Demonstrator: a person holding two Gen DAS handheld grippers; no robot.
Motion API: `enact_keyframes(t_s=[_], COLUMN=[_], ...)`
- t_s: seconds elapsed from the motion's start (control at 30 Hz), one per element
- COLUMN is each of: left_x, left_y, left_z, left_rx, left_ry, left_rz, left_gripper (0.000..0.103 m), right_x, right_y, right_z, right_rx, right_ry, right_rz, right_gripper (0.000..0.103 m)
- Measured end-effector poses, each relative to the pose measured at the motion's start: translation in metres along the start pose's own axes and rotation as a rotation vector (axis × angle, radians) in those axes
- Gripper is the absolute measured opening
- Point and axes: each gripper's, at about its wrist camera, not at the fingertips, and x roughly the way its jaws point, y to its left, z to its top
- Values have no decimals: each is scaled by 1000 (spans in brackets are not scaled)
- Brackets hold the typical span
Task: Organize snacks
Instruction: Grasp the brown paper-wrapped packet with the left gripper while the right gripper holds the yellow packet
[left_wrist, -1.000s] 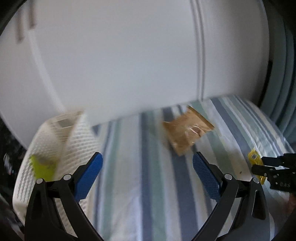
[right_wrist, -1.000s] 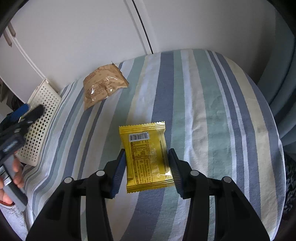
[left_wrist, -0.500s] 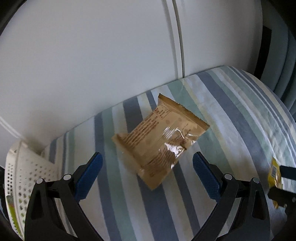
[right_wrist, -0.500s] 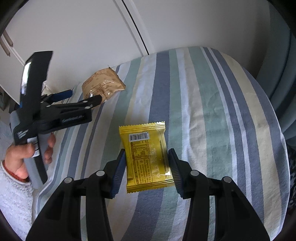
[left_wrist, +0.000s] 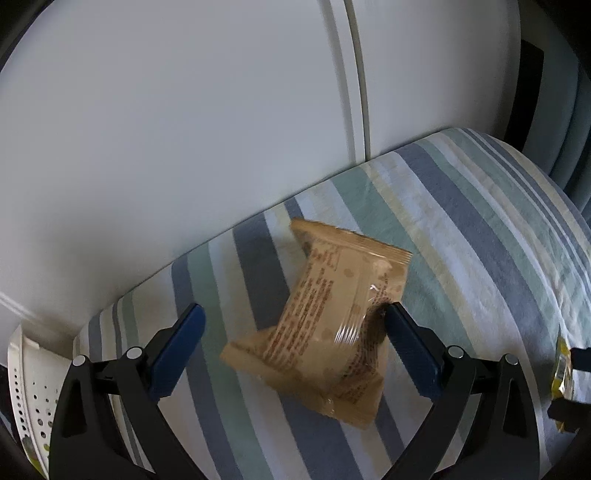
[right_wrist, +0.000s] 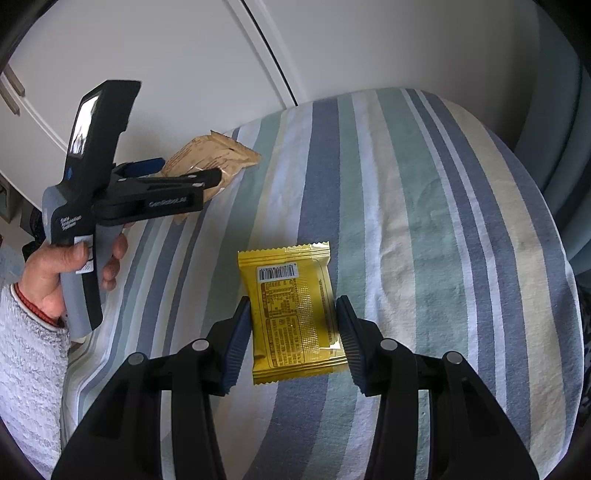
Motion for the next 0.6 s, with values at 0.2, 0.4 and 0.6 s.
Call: enact_keyframes(t_s=[0.2, 0.4, 0.6], left_x=[12, 19, 13], left_y=[-9, -1, 7], left_z=[6, 2, -5], left_rx=[-10, -127, -197], left_ry=[47, 62, 51], left_rz=[-21, -156, -158], left_gripper=[93, 60, 47], right_x=[2, 2, 3], right_y=[0, 0, -2], right_z=[0, 0, -1], right_rx=[1, 1, 8], right_ry=[4, 3, 3], right_rz=[4, 9, 18], right_gripper=[47, 47, 47])
